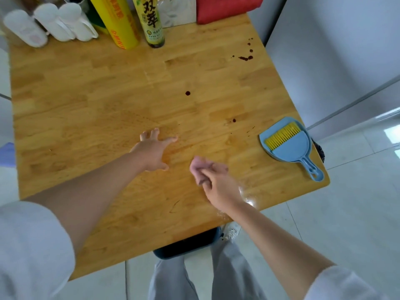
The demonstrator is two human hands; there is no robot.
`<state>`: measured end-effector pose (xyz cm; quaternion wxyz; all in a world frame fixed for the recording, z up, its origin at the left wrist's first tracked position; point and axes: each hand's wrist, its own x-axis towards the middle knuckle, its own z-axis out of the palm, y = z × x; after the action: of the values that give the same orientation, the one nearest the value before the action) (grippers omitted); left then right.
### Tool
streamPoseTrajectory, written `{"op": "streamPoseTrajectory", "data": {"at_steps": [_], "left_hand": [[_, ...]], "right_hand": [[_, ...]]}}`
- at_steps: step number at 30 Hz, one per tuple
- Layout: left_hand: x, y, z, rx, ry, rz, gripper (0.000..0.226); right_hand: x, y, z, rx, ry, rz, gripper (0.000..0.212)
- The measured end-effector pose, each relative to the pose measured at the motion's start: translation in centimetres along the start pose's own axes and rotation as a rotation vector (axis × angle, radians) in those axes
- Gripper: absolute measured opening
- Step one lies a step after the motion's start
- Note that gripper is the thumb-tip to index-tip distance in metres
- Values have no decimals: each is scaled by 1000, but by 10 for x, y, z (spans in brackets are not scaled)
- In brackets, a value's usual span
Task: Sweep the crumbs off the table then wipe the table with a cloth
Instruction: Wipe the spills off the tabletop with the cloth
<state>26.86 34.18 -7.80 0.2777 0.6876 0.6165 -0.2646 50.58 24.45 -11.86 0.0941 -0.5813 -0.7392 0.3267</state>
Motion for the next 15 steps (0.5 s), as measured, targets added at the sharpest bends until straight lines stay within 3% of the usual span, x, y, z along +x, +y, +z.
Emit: {"op": "streamPoseTrajectory", "data": {"at_steps": [2, 4, 6, 8, 10, 12, 15], "left_hand": [[-3, 1, -1, 13, -7, -2, 103], [-5, 3, 0, 15, -29, -8, 102], [-4, 5, 1, 9, -45, -23, 102], [-3, 12, -3, 22, -43, -56, 100], [-3, 30, -8, 76, 4, -66, 92], [2, 57, -13, 62, 71, -19, 83], [12, 118, -21, 7, 156, 177, 71]], "right_hand": [[-29, 10, 0, -93, -329, -277, 36], [-49, 44, -23, -70, -343, -231, 36], [-64, 82, -55, -24, -134, -11, 34], [-72, 117, -81, 71, 209, 311, 36], [-74, 119, -81, 122, 374, 499, 47], [-71, 95, -62, 119, 296, 401, 53], [-75, 77, -44, 80, -65, 66, 47]]}}
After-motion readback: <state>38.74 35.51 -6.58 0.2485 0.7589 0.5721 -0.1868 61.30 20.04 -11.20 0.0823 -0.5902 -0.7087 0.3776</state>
